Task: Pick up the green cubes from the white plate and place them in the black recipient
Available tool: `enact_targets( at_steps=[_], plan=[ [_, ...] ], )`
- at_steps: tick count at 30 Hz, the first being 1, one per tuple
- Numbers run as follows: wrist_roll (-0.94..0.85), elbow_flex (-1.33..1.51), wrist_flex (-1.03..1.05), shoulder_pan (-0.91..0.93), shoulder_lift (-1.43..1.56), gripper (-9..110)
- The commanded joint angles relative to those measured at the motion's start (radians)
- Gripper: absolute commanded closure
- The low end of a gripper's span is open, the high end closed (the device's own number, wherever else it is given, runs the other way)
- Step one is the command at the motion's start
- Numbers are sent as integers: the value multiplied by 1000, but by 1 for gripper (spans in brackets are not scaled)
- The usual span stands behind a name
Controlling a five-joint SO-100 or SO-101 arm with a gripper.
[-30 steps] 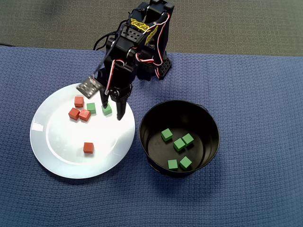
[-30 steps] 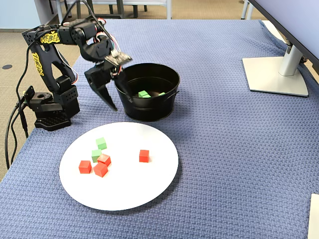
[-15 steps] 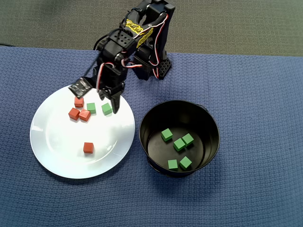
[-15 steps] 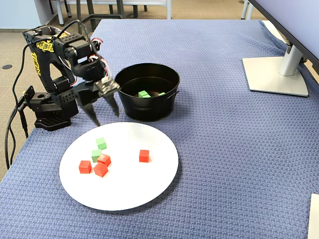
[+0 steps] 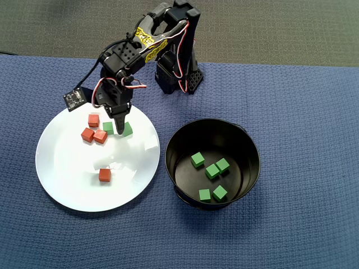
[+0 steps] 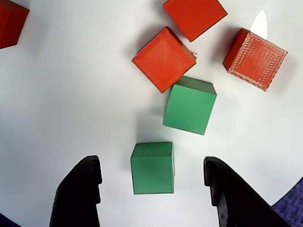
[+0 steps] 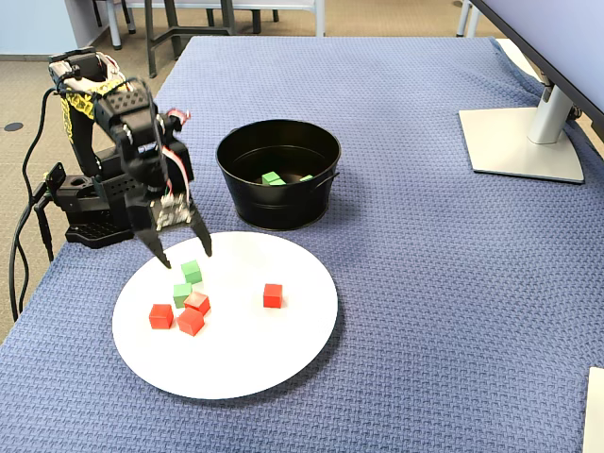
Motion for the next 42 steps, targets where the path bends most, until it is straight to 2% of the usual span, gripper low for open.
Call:
enact_targets(
  at_steps=[1,13,19,32,42],
  plan=[
    [-31,34,-81,0,-2,78],
    [-31,109,-77,-25,31,75],
    [-18,158,-169,-34,17,75],
    [25,147,-224,-51,-71,80],
    [51,210,-250,-72,-31,85]
  ],
)
